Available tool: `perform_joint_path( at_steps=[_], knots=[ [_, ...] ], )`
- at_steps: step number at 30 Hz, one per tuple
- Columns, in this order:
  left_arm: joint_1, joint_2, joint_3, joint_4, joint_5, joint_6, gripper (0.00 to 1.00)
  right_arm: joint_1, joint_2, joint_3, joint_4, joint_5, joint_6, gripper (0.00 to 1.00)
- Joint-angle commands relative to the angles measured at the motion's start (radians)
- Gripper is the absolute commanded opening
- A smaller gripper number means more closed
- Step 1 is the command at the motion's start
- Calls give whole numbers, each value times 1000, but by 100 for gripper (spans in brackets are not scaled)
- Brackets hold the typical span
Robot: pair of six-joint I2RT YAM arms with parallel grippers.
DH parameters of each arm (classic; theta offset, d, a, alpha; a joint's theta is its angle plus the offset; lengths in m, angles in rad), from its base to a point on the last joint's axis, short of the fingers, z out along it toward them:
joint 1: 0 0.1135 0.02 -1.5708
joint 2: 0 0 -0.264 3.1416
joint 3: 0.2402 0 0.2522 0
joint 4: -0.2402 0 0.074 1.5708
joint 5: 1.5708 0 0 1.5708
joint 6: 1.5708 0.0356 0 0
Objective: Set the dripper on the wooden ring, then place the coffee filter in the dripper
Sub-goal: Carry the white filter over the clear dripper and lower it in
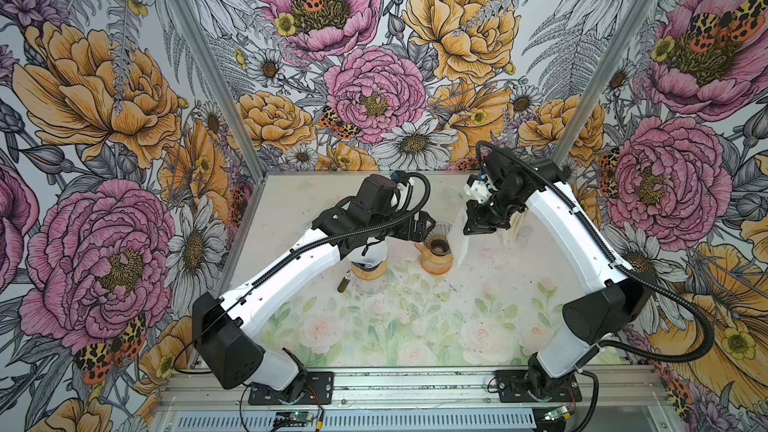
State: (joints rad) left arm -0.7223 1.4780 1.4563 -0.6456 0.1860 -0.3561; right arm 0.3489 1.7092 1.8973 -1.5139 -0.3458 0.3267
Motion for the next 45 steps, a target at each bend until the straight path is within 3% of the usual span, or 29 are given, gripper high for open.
perform_joint_path(
  at_steps=[1, 13, 29, 45],
  knots=[
    [-4, 28, 46, 19, 52, 12, 98, 15, 36, 50, 11, 40, 35, 0],
    [-19, 110, 95, 17, 75, -10, 91, 28, 134, 95, 69, 35, 89, 0],
    [-37, 163, 125, 17, 107, -1, 90, 35, 181, 108, 99, 24, 97, 0],
    [-19, 238, 146, -39, 48, -43, 75, 42, 152, 80, 121, 28, 98, 0]
  ],
)
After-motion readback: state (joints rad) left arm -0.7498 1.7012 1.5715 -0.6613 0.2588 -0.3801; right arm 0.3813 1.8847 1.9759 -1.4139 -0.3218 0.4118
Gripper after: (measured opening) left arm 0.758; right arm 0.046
